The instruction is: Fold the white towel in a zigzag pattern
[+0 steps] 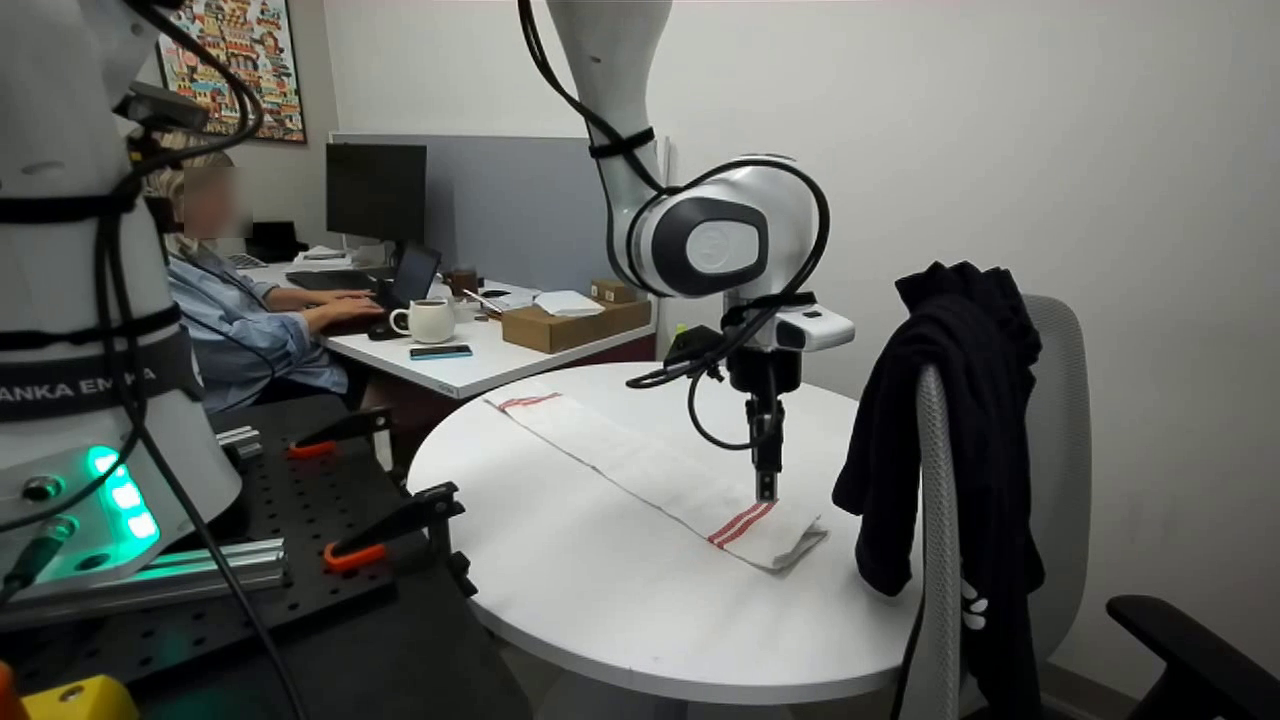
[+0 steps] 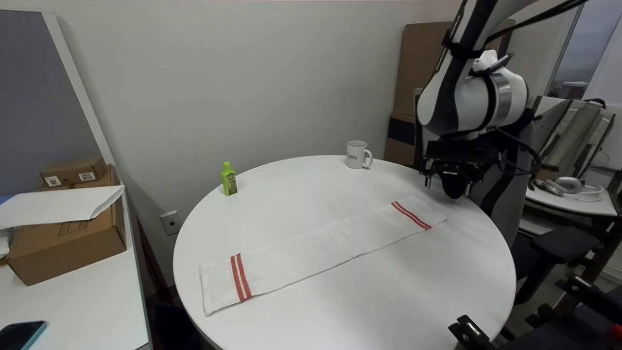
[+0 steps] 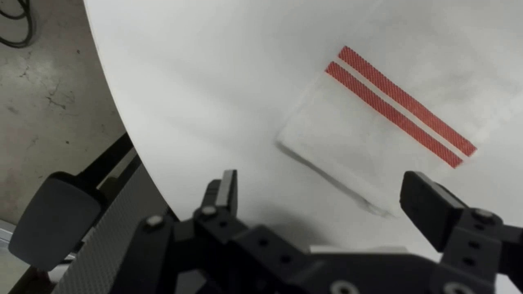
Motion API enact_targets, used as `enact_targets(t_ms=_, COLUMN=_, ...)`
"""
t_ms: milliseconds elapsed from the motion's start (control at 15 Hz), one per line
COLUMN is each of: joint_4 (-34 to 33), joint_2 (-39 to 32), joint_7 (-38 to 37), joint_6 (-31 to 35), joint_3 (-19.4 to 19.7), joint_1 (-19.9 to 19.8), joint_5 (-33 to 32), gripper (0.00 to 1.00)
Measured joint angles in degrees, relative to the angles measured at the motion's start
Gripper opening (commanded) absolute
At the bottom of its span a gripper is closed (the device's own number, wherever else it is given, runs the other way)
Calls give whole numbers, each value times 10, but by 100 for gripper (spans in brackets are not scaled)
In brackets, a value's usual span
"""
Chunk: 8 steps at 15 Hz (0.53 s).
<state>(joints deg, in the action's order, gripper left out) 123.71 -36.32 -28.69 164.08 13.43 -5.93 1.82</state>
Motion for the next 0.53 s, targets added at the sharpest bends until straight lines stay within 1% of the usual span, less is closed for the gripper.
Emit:
enact_targets(t_ms=267, joint_4=-1, joint_2=-42, joint_7=14, joint_6=0, joint_3=-3, joint_1=1, joint_5=18, gripper=100)
enact_targets(t_ms=533, joint_4=-11, joint_2=-63, joint_7=33, joint_6=15, joint_3=-3, joint_1=-7, joint_5=33, gripper=100)
